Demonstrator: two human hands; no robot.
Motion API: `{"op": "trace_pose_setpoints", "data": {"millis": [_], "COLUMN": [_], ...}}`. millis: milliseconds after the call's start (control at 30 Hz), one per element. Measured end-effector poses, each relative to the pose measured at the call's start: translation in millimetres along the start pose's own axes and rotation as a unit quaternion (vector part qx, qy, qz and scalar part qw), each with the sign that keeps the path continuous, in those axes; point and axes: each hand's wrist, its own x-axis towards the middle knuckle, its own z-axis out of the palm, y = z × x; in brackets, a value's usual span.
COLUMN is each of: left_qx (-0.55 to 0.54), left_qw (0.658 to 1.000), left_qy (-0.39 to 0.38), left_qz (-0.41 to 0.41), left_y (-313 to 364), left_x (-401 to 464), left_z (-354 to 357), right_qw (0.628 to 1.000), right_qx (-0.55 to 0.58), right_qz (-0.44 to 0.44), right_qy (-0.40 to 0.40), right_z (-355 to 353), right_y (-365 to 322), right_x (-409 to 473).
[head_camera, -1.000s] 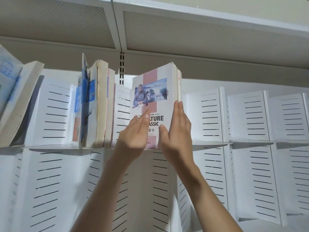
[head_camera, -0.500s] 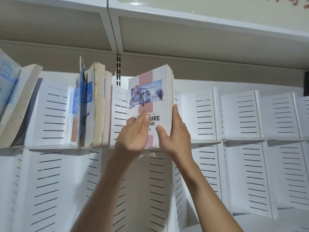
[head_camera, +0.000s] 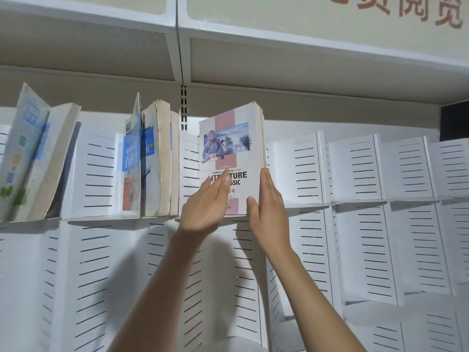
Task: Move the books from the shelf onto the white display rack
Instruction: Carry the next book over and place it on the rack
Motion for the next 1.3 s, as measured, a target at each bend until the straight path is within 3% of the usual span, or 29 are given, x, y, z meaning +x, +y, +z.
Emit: {"op": "trace_pose_setpoints", "data": {"millis": [233,333,433,567,667,867,1300], "left_qx": [-0.010,-0.021,0.049,0.073,0.145,0.183,0.278], "left_qw": [0.999,0.995,0.980,0.988,0.982,0.981,0.951], "left_qy": [-0.010,0.046,0.110,0.116,0.111,0.063,0.018], "left_qz": [0.030,0.090,0.159,0.076,0.057,-0.003,-0.131], "left_y": [-11.7,-12.5,-10.9,3.6,3.6,3.4,38.6], "left_x": [-11.8,-33.4,-63.7,-120.8,-165.4,-247.4,-429.2], "left_z": [-10.6,-19.5,-31.3,-56.6,-70.8,-97.3,-173.7], "right_qw": [0.997,0.998,0.999,0.999,0.999,0.995,0.988], "right_qx": [0.038,0.017,0.018,-0.021,-0.054,-0.089,0.030], "right_qz": [0.049,0.063,0.046,0.010,-0.005,-0.017,-0.016], "right_qy": [-0.039,-0.006,0.023,0.025,0.003,-0.042,-0.150], "right_z": [-19.3,-35.3,-52.2,-71.2,-79.0,-89.0,-116.0], "right_y": [-15.8,-38.5,-65.0,-97.6,-119.2,-151.8,-246.1], "right_x": [-3.8,-26.7,-57.7,-96.0,-121.9,-175.2,-305.5]}}
